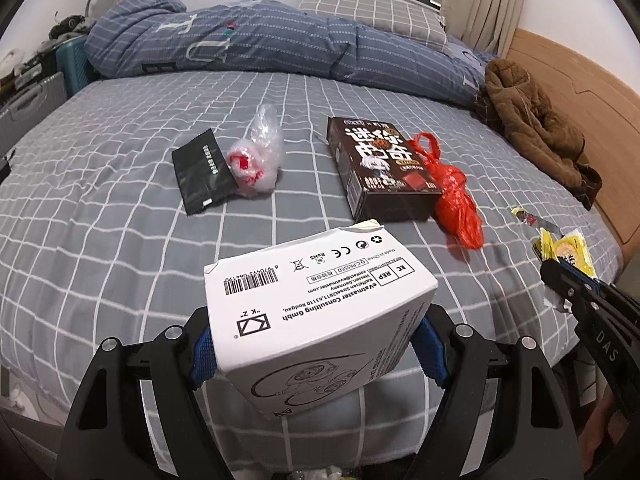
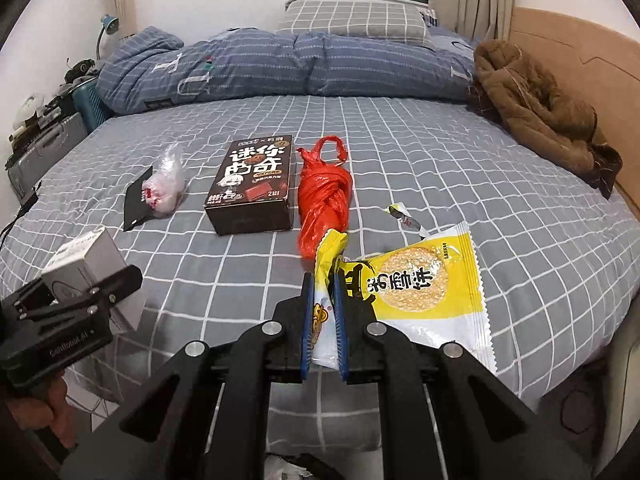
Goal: Collect trash
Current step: 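Carry the white box and yellow packet with both grippers over the black bin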
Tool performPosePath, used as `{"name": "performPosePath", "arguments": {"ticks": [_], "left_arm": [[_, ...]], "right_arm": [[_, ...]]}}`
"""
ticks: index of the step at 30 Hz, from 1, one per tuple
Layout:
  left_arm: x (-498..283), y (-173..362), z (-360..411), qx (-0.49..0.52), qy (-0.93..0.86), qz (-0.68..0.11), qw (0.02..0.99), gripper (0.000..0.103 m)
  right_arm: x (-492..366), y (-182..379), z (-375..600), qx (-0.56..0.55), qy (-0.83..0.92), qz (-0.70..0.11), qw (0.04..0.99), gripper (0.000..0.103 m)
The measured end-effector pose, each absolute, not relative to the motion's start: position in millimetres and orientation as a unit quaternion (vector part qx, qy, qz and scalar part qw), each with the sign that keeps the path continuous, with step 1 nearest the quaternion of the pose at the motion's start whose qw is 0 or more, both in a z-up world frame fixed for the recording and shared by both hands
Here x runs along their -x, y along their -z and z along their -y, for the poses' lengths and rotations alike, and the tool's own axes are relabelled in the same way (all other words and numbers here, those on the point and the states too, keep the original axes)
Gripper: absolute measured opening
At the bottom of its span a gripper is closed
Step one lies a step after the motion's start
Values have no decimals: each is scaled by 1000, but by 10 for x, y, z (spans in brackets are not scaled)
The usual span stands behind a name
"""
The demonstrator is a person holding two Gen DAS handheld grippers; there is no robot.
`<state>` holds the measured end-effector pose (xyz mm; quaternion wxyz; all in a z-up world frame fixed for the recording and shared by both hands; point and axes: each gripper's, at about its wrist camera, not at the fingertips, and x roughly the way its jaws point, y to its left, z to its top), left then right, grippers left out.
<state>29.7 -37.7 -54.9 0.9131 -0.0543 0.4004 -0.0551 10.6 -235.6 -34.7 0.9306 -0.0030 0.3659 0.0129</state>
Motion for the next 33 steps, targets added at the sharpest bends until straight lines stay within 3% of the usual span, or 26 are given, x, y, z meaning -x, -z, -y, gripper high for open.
{"name": "performPosePath", "arguments": {"ticks": [33], "left_arm": [[753, 691, 355, 44, 57, -427, 901, 76]], "right_arm": [[858, 537, 2050, -6, -55, -397, 916, 10]]}}
